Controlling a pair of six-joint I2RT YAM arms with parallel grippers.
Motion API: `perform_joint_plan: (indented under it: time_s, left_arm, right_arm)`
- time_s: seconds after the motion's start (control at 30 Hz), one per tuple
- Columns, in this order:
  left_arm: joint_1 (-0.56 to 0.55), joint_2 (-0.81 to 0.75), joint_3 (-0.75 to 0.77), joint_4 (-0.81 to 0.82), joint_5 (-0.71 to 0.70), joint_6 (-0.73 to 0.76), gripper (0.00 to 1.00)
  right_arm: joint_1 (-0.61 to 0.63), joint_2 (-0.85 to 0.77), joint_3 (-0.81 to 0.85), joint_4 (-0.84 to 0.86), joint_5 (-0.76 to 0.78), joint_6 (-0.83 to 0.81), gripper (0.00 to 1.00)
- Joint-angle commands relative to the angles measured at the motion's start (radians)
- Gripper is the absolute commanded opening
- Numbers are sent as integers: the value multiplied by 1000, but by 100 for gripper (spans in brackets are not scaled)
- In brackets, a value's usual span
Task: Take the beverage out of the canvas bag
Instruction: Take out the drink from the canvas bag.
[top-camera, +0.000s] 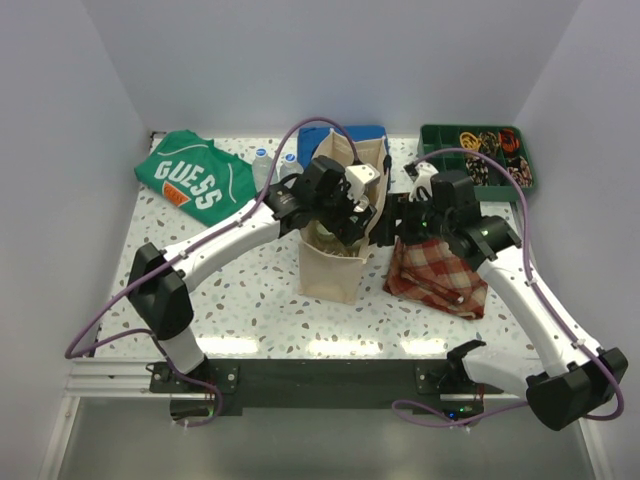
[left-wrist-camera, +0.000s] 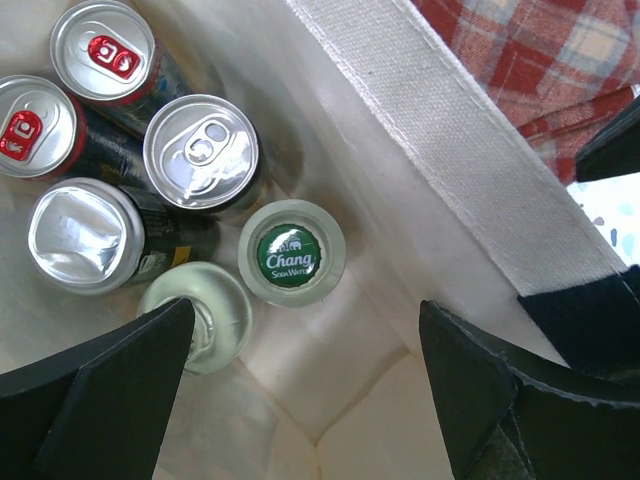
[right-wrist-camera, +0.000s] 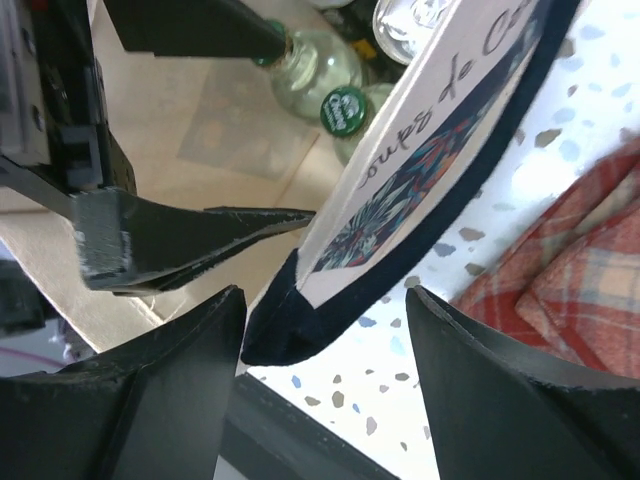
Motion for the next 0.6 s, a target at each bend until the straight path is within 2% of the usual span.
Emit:
perform_joint_plan:
  time_s: [0.0, 0.2, 0.37, 0.57]
  left_arm:
    - [-1, 1, 37, 54, -36, -7, 100]
    - [-1, -8, 23, 64, -47, -19, 100]
    - [-1, -48, -6, 95, -56, -30, 100]
    - [-1, -38, 5, 109, -70, -35, 100]
  right_arm:
    - [2, 1, 50, 21, 38, -16, 70]
    - [2, -19, 30, 25, 19, -42, 70]
    - [2, -91, -68, 105, -21, -81, 70]
    - [2, -65, -60, 117, -78, -130, 71]
